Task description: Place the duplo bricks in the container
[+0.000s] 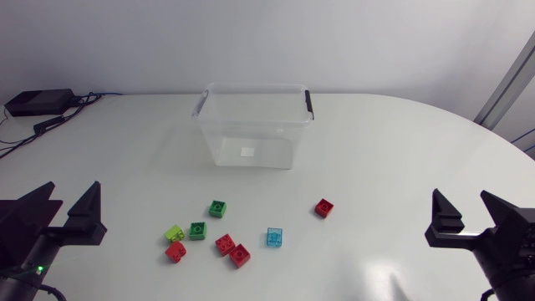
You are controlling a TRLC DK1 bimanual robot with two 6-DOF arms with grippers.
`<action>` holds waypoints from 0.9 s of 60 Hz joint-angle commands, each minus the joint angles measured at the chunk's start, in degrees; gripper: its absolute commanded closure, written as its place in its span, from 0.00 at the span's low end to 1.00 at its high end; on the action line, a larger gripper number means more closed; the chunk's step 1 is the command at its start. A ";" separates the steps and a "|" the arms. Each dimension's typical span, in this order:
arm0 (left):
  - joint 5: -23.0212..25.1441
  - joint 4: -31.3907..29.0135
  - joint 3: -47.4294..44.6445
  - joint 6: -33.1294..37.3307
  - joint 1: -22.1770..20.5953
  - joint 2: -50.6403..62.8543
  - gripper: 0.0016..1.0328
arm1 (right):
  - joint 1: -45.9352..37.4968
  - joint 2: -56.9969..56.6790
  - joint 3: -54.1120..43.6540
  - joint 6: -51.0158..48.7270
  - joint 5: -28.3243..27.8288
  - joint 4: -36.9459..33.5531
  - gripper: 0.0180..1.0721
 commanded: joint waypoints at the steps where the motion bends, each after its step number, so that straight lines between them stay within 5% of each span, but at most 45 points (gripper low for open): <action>1: -0.07 0.08 -1.15 -1.01 -0.44 -0.67 0.05 | 0.48 -0.36 -0.39 1.07 -0.10 -1.61 0.04; 54: -0.07 -2.82 3.95 -0.83 -0.88 -0.58 0.05 | 1.01 -0.36 1.37 0.90 -0.10 -0.21 0.04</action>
